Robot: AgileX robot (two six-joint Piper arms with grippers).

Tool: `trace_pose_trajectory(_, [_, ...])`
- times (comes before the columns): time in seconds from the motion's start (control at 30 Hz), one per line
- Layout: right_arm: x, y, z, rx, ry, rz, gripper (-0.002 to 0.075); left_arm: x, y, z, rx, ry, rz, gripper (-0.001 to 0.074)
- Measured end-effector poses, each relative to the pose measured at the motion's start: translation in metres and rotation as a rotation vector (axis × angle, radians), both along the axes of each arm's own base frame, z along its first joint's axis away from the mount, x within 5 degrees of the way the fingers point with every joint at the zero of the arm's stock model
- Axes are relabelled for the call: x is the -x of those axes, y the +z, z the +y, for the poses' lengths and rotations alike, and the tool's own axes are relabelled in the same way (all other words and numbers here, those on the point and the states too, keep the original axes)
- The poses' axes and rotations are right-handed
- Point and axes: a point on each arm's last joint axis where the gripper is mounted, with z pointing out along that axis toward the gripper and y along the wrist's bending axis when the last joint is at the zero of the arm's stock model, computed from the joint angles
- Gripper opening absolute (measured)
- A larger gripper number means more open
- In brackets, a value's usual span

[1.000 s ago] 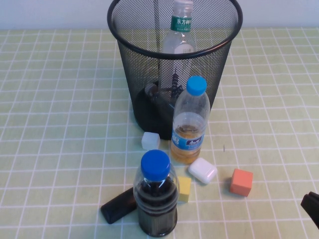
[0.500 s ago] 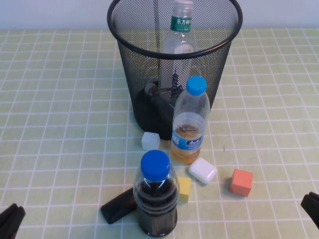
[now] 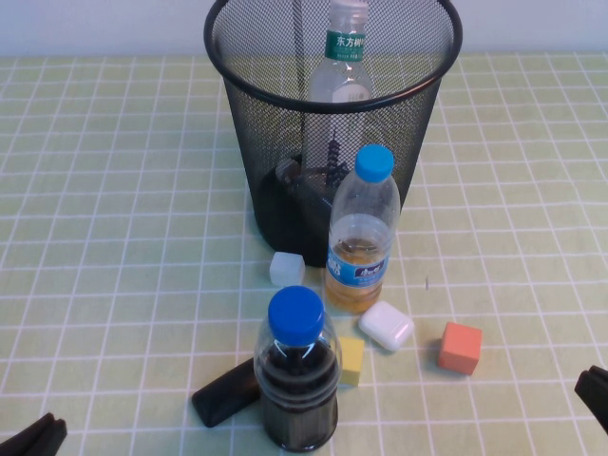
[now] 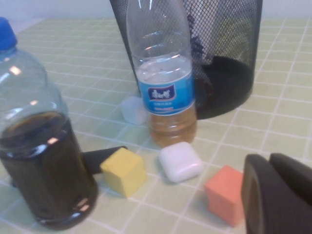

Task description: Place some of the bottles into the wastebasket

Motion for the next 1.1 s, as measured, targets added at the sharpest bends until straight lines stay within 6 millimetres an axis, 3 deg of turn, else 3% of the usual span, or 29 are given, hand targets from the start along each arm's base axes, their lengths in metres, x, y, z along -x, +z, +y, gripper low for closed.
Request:
trace_pose_trajectory(0.13, [0.0, -0.003, -0.02, 0.019, -0.197, 0.025, -0.0007, 0.0, 0.0, 0.0, -0.002, -0.001, 0.0, -0.0002])
trace_pose_trajectory(0.47, [0.023, 0.007, -0.058, 0.039, -0.675, -0.152, -0.0007, 0.0, 0.0, 0.0, -0.001, -0.002, 0.004, -0.0002])
trace_pose_trajectory(0.57, [0.031, 0.004, -0.06, 0.04, -0.722, -0.153, -0.0007, 0.0, 0.0, 0.0, -0.001, -0.002, 0.004, -0.0002])
trace_pose_trajectory(1.1, [0.028, -0.001, -0.06, 0.035, -0.711, -0.163, -0.0007, 0.0, 0.0, 0.0, -0.001, -0.002, 0.004, -0.0003])
